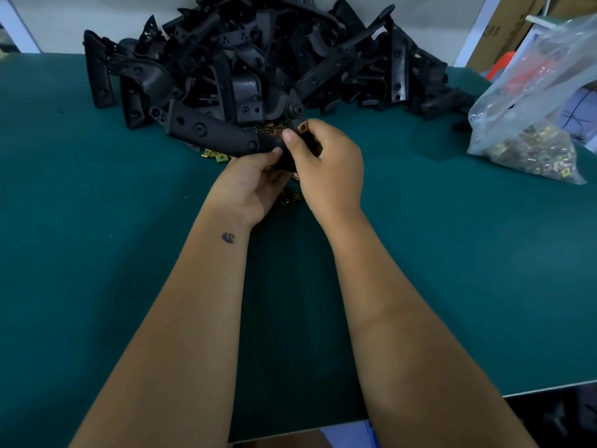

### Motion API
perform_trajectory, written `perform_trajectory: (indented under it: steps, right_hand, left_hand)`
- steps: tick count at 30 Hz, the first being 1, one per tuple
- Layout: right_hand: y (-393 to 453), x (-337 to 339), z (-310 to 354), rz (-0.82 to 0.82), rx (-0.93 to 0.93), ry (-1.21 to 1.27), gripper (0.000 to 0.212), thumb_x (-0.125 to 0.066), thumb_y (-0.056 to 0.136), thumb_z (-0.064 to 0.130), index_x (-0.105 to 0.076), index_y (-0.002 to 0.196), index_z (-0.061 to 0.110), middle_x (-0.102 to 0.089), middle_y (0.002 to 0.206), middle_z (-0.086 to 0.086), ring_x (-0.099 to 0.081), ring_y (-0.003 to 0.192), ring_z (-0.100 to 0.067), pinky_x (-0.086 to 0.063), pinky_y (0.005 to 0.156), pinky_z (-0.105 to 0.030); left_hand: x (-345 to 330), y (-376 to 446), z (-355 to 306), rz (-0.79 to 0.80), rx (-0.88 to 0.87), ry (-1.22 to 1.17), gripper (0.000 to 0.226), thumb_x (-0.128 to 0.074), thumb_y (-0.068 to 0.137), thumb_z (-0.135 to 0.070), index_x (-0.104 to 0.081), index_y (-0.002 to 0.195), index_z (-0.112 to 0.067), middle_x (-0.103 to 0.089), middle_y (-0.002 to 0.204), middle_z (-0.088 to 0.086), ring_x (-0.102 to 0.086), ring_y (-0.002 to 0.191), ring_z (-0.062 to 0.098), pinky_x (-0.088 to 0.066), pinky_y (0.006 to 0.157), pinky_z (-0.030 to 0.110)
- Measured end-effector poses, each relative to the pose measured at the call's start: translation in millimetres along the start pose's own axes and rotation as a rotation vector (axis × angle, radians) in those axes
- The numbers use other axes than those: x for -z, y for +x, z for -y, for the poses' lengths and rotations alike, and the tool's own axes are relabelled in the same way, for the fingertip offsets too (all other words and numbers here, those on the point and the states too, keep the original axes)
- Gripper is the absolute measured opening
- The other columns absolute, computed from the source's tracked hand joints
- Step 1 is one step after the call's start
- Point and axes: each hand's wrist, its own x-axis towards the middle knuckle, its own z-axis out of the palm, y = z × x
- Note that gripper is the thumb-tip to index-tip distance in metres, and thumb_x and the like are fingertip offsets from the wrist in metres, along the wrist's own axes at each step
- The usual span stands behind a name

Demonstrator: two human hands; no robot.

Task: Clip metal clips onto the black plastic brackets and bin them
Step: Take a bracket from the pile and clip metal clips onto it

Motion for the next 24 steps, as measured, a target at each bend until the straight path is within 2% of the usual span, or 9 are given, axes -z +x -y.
perform_trajectory:
  steps: [5,8,10,12,14,17,19,21,24]
  right_hand:
    - [0.7,-2.1,1.7,-0.022,-0.034,0.030,0.023,-0.062,0.095,0.031,-0.067,0.109,0.013,-0.069,0.099,0.003,-0.062,0.093,-0.015,-0.051,0.081,-0.038]
    - [-0.3,-2.5,2.4,-0.047,-0.030,0.035,0.027,-0.065,0.092,0.032,-0.066,0.114,0.017,-0.068,0.100,0.008,-0.061,0.095,-0.011,-0.051,0.082,-0.034]
    - [-0.4,-2.1,1.5,-0.055,-0.079,0.104,0.034,-0.067,0.090,0.035,-0.065,0.119,0.018,-0.064,0.100,0.015,-0.061,0.099,-0.008,-0.051,0.085,-0.027]
    - [1.2,-1.4,-0.3,-0.026,-0.172,0.260,0.039,-0.071,0.088,0.034,-0.064,0.122,0.018,-0.065,0.104,0.013,-0.062,0.101,-0.005,-0.051,0.087,-0.023]
    - [3.6,-1.7,-1.7,0.052,-0.250,0.467,0.028,-0.071,0.088,0.025,-0.068,0.113,0.012,-0.071,0.101,0.004,-0.066,0.090,-0.006,-0.054,0.081,-0.023]
    - [4.5,-4.0,-2.3,0.113,-0.321,0.645,0.005,-0.067,0.091,0.009,-0.071,0.094,0.011,-0.069,0.078,0.003,-0.061,0.066,-0.006,-0.052,0.063,-0.020]
    - [4.5,-5.7,-2.5,0.109,-0.363,0.709,0.008,-0.067,0.090,0.005,-0.069,0.088,0.012,-0.068,0.077,0.001,-0.061,0.068,-0.011,-0.054,0.066,-0.024]
    - [5.7,-4.2,-2.4,0.069,-0.415,0.790,0.012,-0.069,0.088,0.004,-0.069,0.079,0.013,-0.068,0.075,-0.003,-0.063,0.072,-0.017,-0.055,0.071,-0.033]
    - [7.4,5.9,-4.9,-0.023,-0.471,0.863,0.042,-0.071,0.087,0.007,-0.055,0.051,0.022,-0.056,0.057,0.004,-0.054,0.056,-0.010,-0.049,0.055,-0.025]
  left_hand:
    - [-1.5,0.5,0.8,0.007,0.004,0.002,0.035,-0.051,0.097,0.002,-0.057,0.132,0.002,-0.068,0.115,0.014,-0.069,0.096,0.020,-0.059,0.079,0.029]
    - [-0.9,-1.4,-0.4,0.027,0.012,-0.044,0.024,-0.050,0.099,-0.005,-0.061,0.120,0.000,-0.071,0.106,0.013,-0.069,0.094,0.023,-0.059,0.085,0.033]
    - [-0.5,-1.5,-2.8,0.035,-0.005,-0.126,0.019,-0.049,0.101,-0.009,-0.063,0.111,-0.001,-0.074,0.101,0.014,-0.071,0.093,0.025,-0.058,0.090,0.037]
    - [-0.2,-0.6,-4.8,0.021,-0.051,-0.196,0.019,-0.049,0.103,-0.013,-0.064,0.108,-0.002,-0.074,0.103,0.015,-0.071,0.097,0.026,-0.056,0.095,0.041]
    - [-0.1,-0.2,-5.1,0.014,-0.089,-0.195,0.021,-0.048,0.104,-0.018,-0.064,0.107,-0.005,-0.075,0.102,0.013,-0.070,0.097,0.025,-0.056,0.094,0.039]
    - [-3.9,-3.3,-4.6,0.010,-0.096,-0.093,0.027,-0.048,0.104,-0.025,-0.062,0.119,-0.007,-0.072,0.111,0.013,-0.068,0.089,0.023,-0.058,0.086,0.036]
    - [-9.1,-6.1,-3.2,-0.047,-0.135,-0.034,0.031,-0.054,0.101,-0.024,-0.058,0.126,-0.006,-0.070,0.117,0.015,-0.068,0.091,0.025,-0.057,0.090,0.040]
    - [-14.1,-8.9,-1.3,-0.141,-0.232,0.100,0.022,-0.062,0.097,-0.024,-0.061,0.117,-0.017,-0.072,0.113,0.007,-0.070,0.098,0.021,-0.056,0.095,0.041]
    - [-21.8,-17.5,2.2,-0.185,-0.319,0.222,0.008,-0.065,0.093,-0.031,-0.062,0.100,-0.029,-0.072,0.107,-0.004,-0.068,0.098,0.014,-0.054,0.094,0.037]
